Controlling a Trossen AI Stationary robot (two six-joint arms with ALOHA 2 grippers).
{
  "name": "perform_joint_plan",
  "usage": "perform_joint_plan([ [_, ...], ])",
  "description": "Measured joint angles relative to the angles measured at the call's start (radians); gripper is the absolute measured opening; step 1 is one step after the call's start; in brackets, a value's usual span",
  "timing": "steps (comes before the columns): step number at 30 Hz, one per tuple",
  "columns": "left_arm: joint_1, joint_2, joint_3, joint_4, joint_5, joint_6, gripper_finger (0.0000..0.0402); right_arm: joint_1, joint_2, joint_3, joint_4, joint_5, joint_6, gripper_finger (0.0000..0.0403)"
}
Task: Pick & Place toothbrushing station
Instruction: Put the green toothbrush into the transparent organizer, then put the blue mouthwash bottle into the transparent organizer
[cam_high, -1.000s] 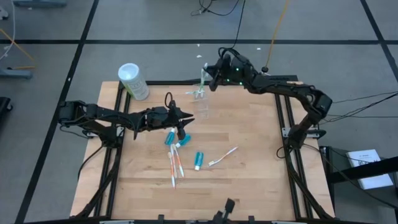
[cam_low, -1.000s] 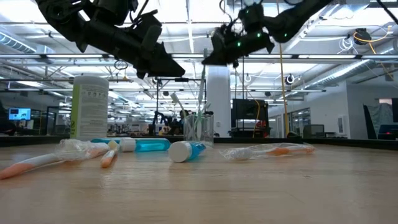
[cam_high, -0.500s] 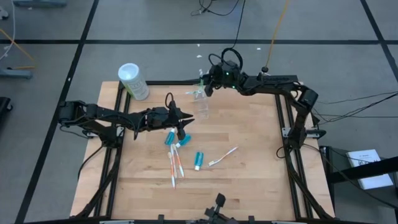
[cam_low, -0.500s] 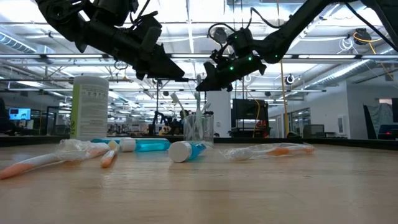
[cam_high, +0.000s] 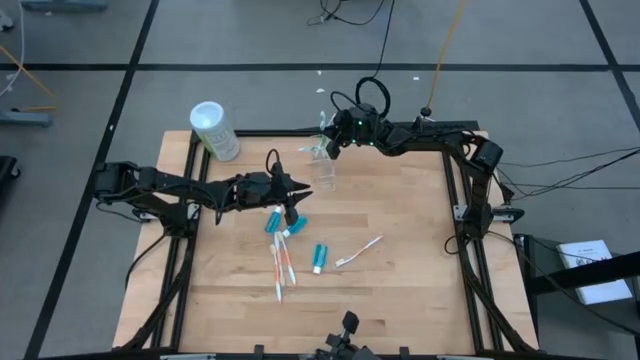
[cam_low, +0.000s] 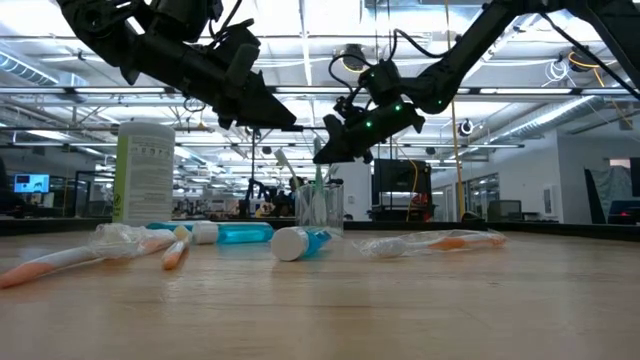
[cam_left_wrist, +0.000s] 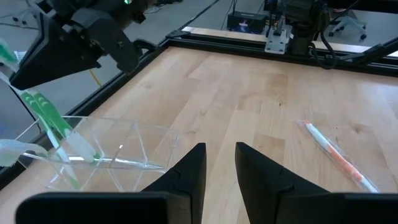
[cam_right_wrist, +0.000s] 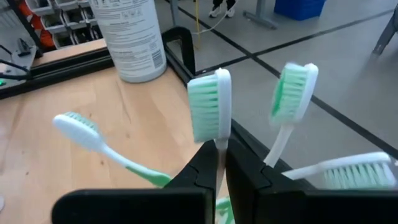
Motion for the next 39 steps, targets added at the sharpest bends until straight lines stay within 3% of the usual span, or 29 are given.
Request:
perform_joint_plan([
  [22, 0.000, 0.000, 0.000, -0.013, 0.000, 0.000, 0.0093, 0.004, -0.019, -0.001, -0.023, 0.002, 0.023, 0.0123],
  [31, 0.000, 0.000, 0.000, -0.013, -0.001, 0.000, 0.0093, 0.070, -0.165, -0.001, -0.142, -0.001, -0.016, 0.0132],
  [39, 0.000, 0.000, 0.000, -0.017, -0.001, 0.000, 0.0093, 0.194, -0.313, -0.001, -0.387, -0.001, -0.114, 0.0132],
])
